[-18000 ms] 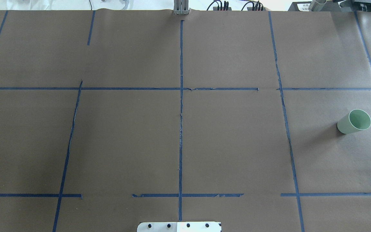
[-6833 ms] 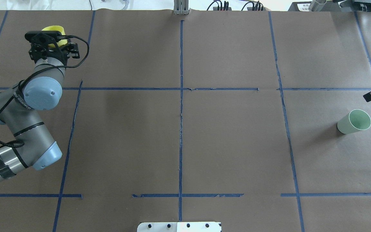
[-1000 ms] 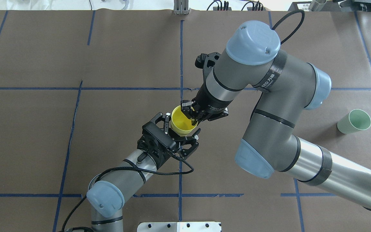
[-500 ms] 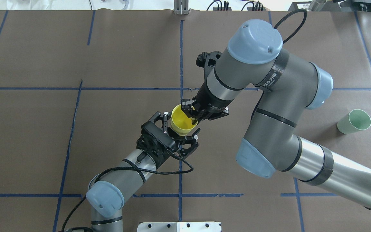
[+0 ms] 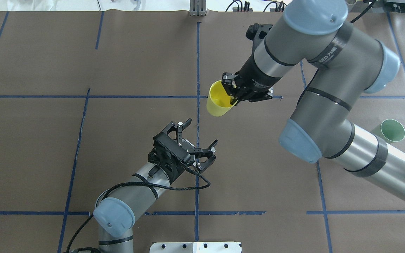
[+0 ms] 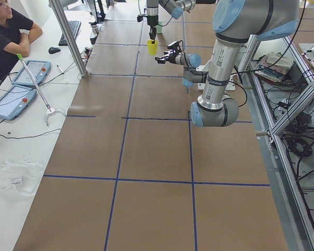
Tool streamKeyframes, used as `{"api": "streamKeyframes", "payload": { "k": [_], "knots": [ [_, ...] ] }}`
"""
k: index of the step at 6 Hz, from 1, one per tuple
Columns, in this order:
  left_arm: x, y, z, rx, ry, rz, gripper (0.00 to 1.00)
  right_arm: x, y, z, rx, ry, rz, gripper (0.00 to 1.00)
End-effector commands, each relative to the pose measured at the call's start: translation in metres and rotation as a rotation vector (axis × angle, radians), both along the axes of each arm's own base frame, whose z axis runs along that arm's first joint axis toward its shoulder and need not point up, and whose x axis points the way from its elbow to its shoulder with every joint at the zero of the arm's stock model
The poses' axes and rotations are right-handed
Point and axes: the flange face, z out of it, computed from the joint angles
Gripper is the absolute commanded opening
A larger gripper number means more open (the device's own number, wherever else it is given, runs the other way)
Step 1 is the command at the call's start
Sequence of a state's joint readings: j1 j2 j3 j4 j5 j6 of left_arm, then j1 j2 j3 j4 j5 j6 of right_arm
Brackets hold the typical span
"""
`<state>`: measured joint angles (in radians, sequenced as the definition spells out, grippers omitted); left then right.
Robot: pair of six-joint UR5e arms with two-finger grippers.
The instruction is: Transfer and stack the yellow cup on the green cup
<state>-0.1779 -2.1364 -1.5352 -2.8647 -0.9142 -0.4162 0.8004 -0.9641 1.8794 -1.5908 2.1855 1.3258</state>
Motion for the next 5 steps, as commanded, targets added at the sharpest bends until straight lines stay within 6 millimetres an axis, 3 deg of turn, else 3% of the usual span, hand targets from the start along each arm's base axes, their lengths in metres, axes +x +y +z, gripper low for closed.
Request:
{"api": "streamKeyframes", "payload": {
  "k": [1,3,5],
  "knots": [
    [-0.001,-0.003,-0.004,-0.001,-0.004,-0.004,0.99,0.096,-0.026,0.072,-0.067,0.062,0.142,0.0],
    [-0.005,-0.03,-0.013,-0.06,-0.036,-0.035,0.99,0.139,-0.031,0.126,-0.114,0.118,0.191,0.0],
    [-0.003,-0.045,-0.015,-0.179,-0.119,-0.045,0.99,0.213,-0.013,0.205,-0.001,0.219,0.113,0.0]
  ]
}}
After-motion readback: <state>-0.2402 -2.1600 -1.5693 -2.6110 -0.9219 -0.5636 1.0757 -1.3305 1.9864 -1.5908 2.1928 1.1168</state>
